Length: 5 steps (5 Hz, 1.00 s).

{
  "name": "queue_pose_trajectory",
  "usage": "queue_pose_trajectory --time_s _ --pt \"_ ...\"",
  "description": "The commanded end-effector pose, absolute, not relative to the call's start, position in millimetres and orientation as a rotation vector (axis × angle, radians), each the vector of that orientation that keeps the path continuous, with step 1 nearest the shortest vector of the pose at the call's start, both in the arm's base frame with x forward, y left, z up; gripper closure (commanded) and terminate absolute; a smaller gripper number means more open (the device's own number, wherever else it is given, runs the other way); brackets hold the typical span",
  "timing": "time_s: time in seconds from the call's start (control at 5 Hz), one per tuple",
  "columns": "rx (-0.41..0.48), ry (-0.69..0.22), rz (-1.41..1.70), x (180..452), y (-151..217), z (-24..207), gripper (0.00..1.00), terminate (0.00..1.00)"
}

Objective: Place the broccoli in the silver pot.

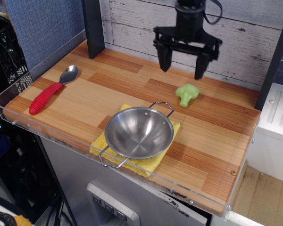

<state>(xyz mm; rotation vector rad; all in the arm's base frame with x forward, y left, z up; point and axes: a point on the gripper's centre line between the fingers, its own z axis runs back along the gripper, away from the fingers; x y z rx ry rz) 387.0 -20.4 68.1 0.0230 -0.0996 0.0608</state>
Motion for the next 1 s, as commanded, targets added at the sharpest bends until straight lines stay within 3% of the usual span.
queue_pose_trajectory --time_s 0.0,0.8 --pt "0.065 -0.117 -0.004 381 -21 60 0.00 0.00" --pt "0.049 -0.054 -0.053 392 -40 17 0.00 0.00"
